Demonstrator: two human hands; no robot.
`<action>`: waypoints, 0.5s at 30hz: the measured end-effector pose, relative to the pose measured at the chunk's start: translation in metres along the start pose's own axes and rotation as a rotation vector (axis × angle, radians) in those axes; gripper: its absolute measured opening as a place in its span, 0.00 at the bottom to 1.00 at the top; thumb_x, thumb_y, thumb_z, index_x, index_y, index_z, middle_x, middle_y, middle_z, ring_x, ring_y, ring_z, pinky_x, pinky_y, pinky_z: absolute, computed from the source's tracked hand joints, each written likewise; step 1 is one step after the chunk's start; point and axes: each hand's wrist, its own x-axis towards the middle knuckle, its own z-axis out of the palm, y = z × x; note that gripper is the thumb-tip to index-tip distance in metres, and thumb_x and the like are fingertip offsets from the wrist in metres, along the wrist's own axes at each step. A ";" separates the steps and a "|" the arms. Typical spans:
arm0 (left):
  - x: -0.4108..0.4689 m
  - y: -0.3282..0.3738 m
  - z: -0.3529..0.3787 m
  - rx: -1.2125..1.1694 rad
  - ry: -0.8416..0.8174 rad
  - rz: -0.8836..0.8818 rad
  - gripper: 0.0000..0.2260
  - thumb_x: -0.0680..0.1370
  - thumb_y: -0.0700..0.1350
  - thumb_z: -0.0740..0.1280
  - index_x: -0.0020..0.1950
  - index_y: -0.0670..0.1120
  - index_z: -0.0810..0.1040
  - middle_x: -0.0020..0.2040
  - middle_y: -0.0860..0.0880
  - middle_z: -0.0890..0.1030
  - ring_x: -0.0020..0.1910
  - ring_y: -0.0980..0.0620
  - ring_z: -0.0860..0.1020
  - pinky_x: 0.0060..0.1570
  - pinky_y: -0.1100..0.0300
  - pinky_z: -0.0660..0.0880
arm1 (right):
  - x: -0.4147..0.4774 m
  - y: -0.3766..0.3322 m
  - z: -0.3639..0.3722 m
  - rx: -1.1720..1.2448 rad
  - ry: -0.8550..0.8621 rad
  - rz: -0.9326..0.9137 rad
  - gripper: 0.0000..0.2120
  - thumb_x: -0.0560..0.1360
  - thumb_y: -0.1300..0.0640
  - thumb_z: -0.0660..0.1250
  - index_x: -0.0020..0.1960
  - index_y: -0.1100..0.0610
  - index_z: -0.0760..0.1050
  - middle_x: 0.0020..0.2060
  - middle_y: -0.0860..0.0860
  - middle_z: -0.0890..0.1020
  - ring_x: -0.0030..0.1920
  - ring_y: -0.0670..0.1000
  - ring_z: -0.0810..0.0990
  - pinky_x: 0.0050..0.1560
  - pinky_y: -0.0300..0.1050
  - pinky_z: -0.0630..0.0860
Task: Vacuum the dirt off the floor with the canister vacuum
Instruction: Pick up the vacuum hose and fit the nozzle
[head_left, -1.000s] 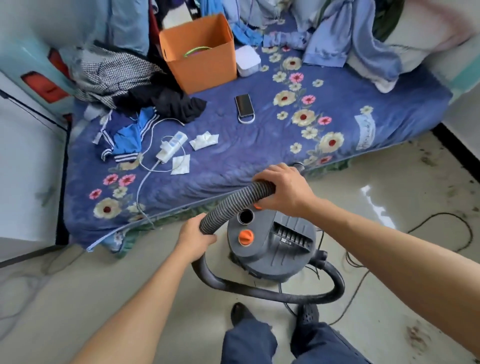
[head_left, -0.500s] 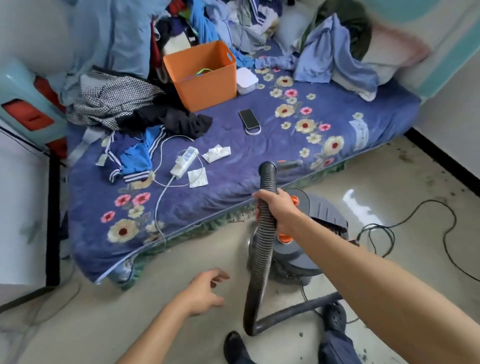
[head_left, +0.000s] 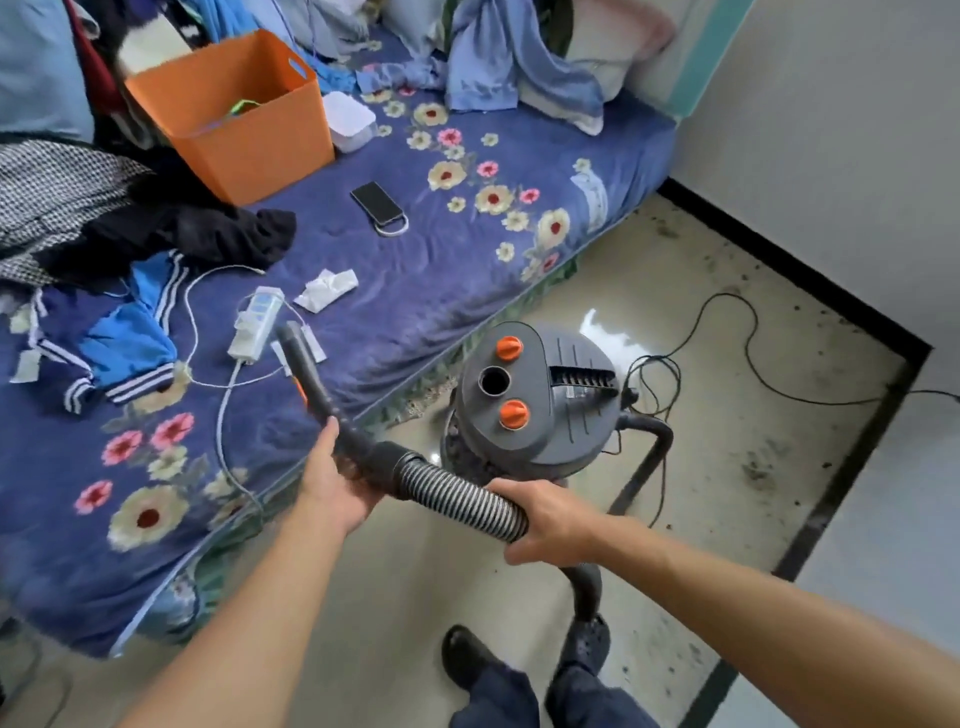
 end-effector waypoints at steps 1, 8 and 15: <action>0.003 -0.002 0.006 -0.014 0.013 0.006 0.14 0.76 0.55 0.67 0.47 0.44 0.73 0.39 0.44 0.77 0.37 0.47 0.78 0.51 0.51 0.75 | -0.004 0.007 0.005 -0.011 0.003 0.031 0.21 0.65 0.53 0.72 0.53 0.43 0.67 0.43 0.48 0.79 0.43 0.51 0.81 0.43 0.51 0.82; 0.022 -0.026 0.046 0.546 0.117 0.242 0.09 0.75 0.33 0.67 0.37 0.42 0.69 0.20 0.49 0.69 0.17 0.54 0.68 0.26 0.62 0.72 | -0.013 0.087 0.051 0.019 -0.002 0.464 0.36 0.72 0.52 0.73 0.76 0.47 0.62 0.62 0.52 0.79 0.59 0.55 0.79 0.58 0.53 0.78; 0.049 -0.033 0.006 1.292 0.281 0.581 0.08 0.67 0.37 0.71 0.35 0.45 0.72 0.30 0.44 0.78 0.30 0.44 0.76 0.36 0.52 0.74 | 0.009 0.135 0.043 0.057 0.073 0.635 0.23 0.76 0.52 0.68 0.71 0.52 0.72 0.61 0.53 0.80 0.56 0.55 0.80 0.58 0.47 0.77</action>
